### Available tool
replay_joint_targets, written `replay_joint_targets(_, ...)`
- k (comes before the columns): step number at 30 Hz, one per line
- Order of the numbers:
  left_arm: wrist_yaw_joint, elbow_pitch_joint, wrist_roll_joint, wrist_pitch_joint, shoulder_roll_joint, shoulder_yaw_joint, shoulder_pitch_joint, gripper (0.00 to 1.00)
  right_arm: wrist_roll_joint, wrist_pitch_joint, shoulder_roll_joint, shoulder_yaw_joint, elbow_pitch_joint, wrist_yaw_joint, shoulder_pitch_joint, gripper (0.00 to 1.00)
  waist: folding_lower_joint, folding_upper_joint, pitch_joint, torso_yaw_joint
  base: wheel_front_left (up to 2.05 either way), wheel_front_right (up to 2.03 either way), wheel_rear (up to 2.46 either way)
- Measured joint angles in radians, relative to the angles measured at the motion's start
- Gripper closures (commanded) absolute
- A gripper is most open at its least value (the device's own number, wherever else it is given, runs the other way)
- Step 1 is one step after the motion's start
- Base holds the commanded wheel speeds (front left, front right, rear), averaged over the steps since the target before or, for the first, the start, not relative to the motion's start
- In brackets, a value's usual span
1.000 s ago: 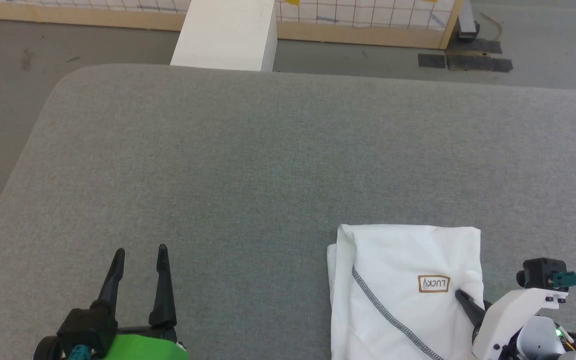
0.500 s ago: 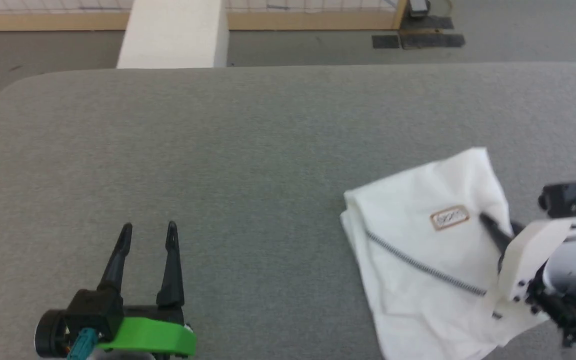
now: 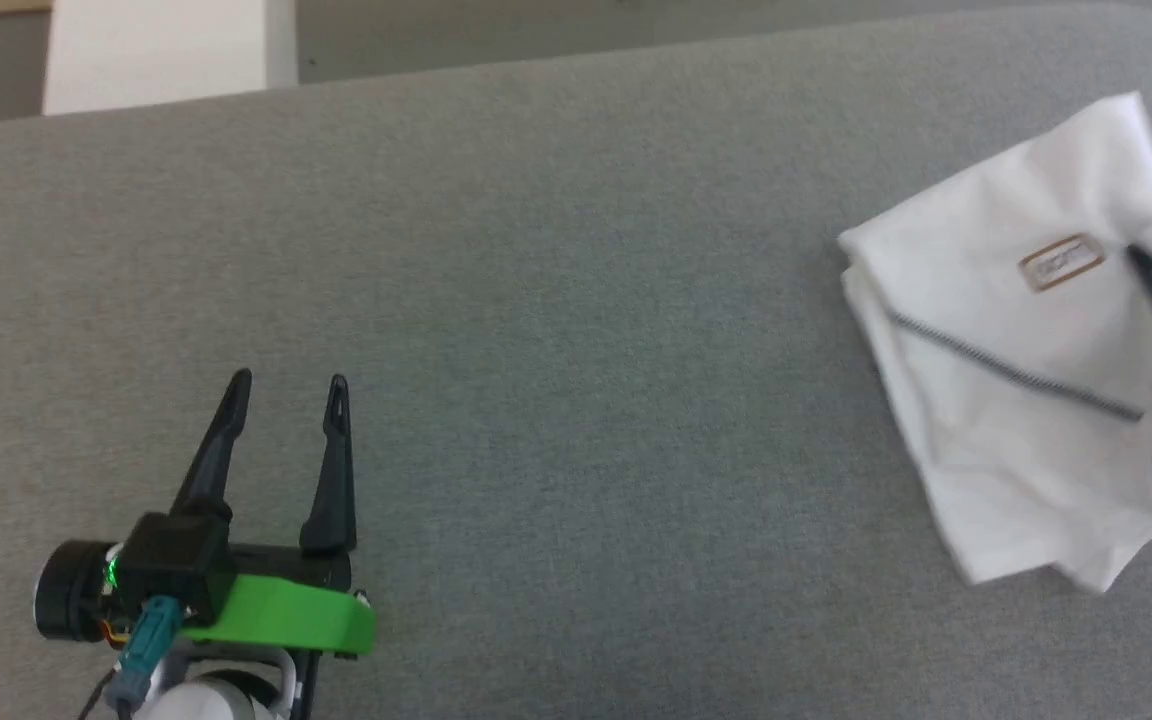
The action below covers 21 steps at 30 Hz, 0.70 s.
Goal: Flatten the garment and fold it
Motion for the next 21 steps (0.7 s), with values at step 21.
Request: replay_joint_targets(21,0.005,-0.132,0.073,0.120,0.094,0.015,-0.092,0.00,-0.124,-0.135,-0.182,-0.063,0.259,0.000,-0.232,1.00,0.0001,0.0000,0.258,-0.083,0.00,0.00,0.00)
